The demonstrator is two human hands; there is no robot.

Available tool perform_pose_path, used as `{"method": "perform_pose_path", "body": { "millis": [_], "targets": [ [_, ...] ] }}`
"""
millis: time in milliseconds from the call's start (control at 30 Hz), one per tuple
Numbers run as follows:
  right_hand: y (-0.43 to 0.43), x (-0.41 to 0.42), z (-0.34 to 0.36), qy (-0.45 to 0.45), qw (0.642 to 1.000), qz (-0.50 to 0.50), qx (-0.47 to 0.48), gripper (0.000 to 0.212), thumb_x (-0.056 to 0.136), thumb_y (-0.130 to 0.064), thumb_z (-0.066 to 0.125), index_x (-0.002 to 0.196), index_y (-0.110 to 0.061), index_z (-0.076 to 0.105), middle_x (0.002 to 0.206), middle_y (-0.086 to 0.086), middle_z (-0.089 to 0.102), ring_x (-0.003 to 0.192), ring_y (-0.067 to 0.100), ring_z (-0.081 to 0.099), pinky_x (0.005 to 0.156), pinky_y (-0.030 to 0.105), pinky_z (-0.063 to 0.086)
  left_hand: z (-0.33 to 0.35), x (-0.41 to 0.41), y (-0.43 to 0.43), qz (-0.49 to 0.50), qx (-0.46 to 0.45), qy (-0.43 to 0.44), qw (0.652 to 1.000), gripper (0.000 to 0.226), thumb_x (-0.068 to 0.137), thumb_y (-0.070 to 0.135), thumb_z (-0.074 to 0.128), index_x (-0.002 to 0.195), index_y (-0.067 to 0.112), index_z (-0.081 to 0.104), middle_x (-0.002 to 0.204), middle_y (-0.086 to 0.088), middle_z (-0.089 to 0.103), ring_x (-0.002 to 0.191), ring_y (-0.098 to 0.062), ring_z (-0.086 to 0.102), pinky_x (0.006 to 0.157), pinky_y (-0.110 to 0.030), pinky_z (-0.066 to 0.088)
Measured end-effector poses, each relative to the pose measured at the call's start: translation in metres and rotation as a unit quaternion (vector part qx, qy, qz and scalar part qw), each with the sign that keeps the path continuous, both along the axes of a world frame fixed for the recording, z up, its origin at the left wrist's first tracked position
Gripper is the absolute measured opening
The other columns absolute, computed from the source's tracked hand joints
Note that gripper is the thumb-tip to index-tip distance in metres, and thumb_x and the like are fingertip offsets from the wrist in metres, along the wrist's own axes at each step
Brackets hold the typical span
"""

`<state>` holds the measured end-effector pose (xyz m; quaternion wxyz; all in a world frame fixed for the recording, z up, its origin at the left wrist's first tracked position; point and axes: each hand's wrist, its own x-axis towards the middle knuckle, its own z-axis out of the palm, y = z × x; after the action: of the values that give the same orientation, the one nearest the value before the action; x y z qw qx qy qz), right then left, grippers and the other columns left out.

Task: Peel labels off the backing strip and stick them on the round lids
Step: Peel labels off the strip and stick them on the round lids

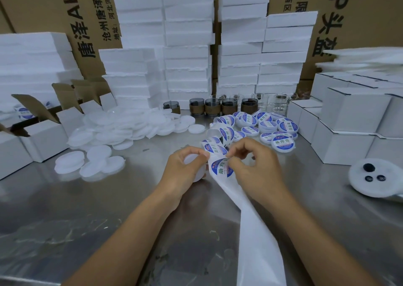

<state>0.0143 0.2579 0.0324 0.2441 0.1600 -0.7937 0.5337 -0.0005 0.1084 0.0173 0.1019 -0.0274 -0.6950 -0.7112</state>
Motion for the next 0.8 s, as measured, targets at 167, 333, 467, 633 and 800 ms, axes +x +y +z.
{"method": "perform_pose_path", "body": {
  "millis": [167, 333, 467, 633, 800],
  "targets": [
    [0.006, -0.005, 0.007, -0.058, 0.987, 0.038, -0.146, 0.033, 0.08, 0.003, 0.053, 0.055, -0.019, 0.053, 0.051, -0.012, 0.053, 0.05, -0.002, 0.045, 0.051, 0.005, 0.034, 0.0, -0.001, -0.001, 0.011, 0.001, -0.002, 1.0, 0.031, 0.084, 0.011, 0.065, 0.058, 0.027, 0.068, 0.084, 0.004, 0.067, 0.064, -0.004, 0.06, 0.054, -0.016, 0.047],
    [0.013, -0.01, 0.012, -0.129, 0.945, -0.002, -0.301, 0.037, 0.08, -0.001, 0.053, 0.048, -0.021, 0.055, 0.048, -0.015, 0.049, 0.048, 0.0, 0.041, 0.052, 0.015, 0.033, -0.003, -0.005, -0.006, 0.064, 0.027, -0.023, 0.997, 0.016, 0.081, 0.02, 0.071, 0.066, 0.026, 0.068, 0.073, 0.011, 0.07, 0.068, -0.009, 0.064, 0.067, -0.028, 0.056],
    [0.011, -0.008, 0.015, -0.184, 0.911, 0.037, -0.367, 0.025, 0.083, -0.005, 0.052, 0.065, -0.021, 0.059, 0.053, -0.011, 0.059, 0.052, 0.004, 0.051, 0.059, 0.025, 0.031, 0.005, -0.01, -0.014, 0.165, 0.077, 0.005, 0.983, 0.009, 0.084, 0.022, 0.068, 0.075, 0.024, 0.066, 0.069, 0.009, 0.068, 0.069, -0.012, 0.064, 0.068, -0.027, 0.051],
    [0.01, -0.004, 0.019, -0.213, 0.867, 0.117, -0.435, 0.022, 0.086, -0.008, 0.049, 0.071, -0.02, 0.059, 0.06, -0.008, 0.062, 0.052, 0.004, 0.049, 0.056, 0.023, 0.03, 0.018, -0.005, -0.019, 0.079, 0.267, 0.045, 0.959, 0.018, 0.093, 0.029, 0.055, 0.084, 0.015, 0.062, 0.072, 0.003, 0.072, 0.068, -0.013, 0.07, 0.063, -0.025, 0.057],
    [0.007, 0.001, 0.023, -0.205, 0.853, 0.186, -0.443, 0.002, 0.071, -0.019, 0.059, 0.073, -0.021, 0.059, 0.064, -0.008, 0.064, 0.055, 0.005, 0.049, 0.058, 0.022, 0.031, 0.023, 0.001, -0.016, -0.105, 0.36, -0.017, 0.927, 0.035, 0.091, 0.04, 0.047, 0.082, 0.01, 0.061, 0.078, -0.01, 0.071, 0.071, -0.023, 0.07, 0.068, -0.032, 0.058]
  ]
}}
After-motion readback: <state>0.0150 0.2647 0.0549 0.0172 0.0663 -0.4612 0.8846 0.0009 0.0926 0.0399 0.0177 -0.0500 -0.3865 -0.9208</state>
